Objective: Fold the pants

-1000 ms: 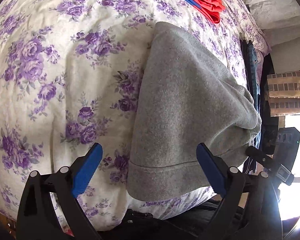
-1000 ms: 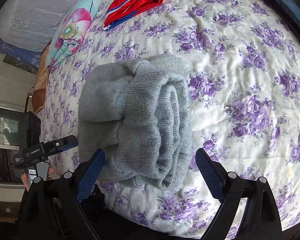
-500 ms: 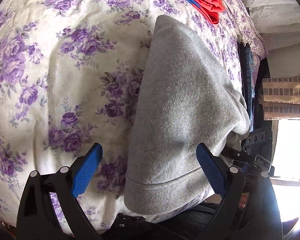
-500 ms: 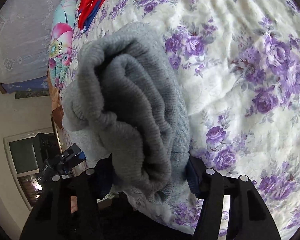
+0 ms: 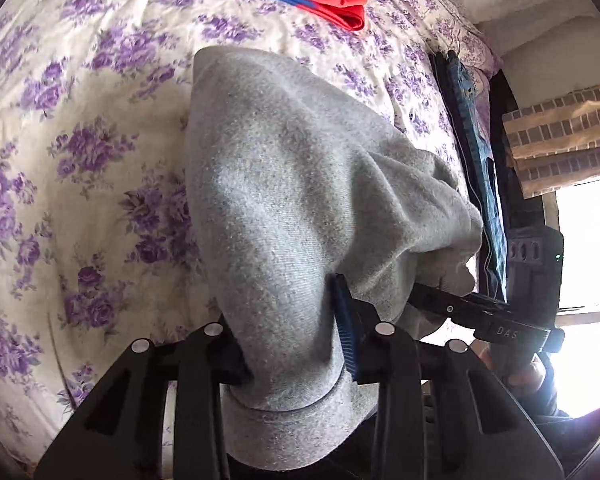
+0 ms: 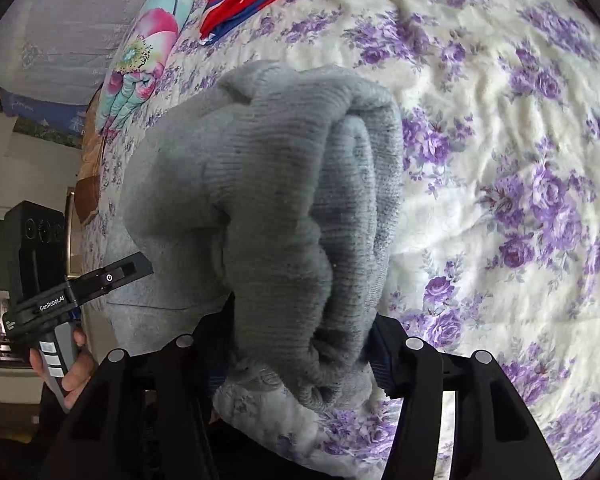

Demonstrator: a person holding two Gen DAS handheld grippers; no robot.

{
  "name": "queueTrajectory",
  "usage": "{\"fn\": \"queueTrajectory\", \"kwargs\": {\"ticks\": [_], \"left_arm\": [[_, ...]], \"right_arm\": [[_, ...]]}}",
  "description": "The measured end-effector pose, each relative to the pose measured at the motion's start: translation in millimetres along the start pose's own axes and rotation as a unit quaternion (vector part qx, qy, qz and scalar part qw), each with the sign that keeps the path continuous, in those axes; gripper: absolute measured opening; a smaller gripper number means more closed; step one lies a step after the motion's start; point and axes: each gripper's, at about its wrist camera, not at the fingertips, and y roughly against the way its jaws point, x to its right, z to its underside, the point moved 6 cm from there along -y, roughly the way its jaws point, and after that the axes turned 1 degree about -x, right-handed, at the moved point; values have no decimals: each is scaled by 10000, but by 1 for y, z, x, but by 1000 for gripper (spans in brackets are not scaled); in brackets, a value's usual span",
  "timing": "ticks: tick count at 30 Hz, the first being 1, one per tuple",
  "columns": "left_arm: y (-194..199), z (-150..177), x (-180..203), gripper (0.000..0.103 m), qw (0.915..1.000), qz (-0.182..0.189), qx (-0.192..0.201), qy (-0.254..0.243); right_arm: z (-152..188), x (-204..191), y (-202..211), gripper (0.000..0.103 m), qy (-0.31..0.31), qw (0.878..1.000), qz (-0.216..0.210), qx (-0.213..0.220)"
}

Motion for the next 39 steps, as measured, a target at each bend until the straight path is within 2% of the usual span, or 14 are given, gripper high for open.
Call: {"fn": "queueTrajectory", "kwargs": {"ticks": [4,7,11,16,19,22,27,28,29,30,31,32,35,39], "left_arm": [[22,-24,15,33,9995,-162,168,-211],[38,-68,18,33,9989,-149,296,-337],[53,-162,16,33,9977,-205,479,-424],[69,-296,2,33,9963,-111,803,-268],[69,-353,3,34,9944,-241,960,-382],[53,-391,-2,35,9937,-234,965,-522],[-15,-415,-39,35,9977,-245,483,-409],[-29,-413,-48,40,9981,-329,401,-345],[-37,-413,-55,53,9978,-366,461,-297],[-37,-414,-60,60,9971,-380,601,-277],[-34,-415,-64,72,9961,-475,688,-274],[-32,-416,-66,75,9955,-547,725,-281],[-16,-412,-62,74,9932,-771,831,-282],[20,-391,-46,76,9852,-1230,1157,-295]], "right_arm": [[-30,-13,27,55,216,9994,46,271],[-81,-20,38,55,285,9986,-24,436],[-173,-44,47,55,573,9941,138,907],[-301,-64,53,56,560,9897,226,1301],[-354,-69,50,56,572,9874,452,1405],[-387,-60,35,56,488,9878,553,1374],[-401,-18,-30,59,322,9920,772,947],[-399,-12,-40,65,369,9912,835,959],[-398,-10,-44,76,471,9893,855,1086],[-397,-10,-44,83,573,9863,958,1214],[-397,-11,-42,89,636,9842,1057,1267],[-397,-13,-40,90,661,9841,1096,1233],[-397,-24,-24,90,756,9799,1329,1279],[-387,-38,10,90,1108,9566,2185,1575]]}}
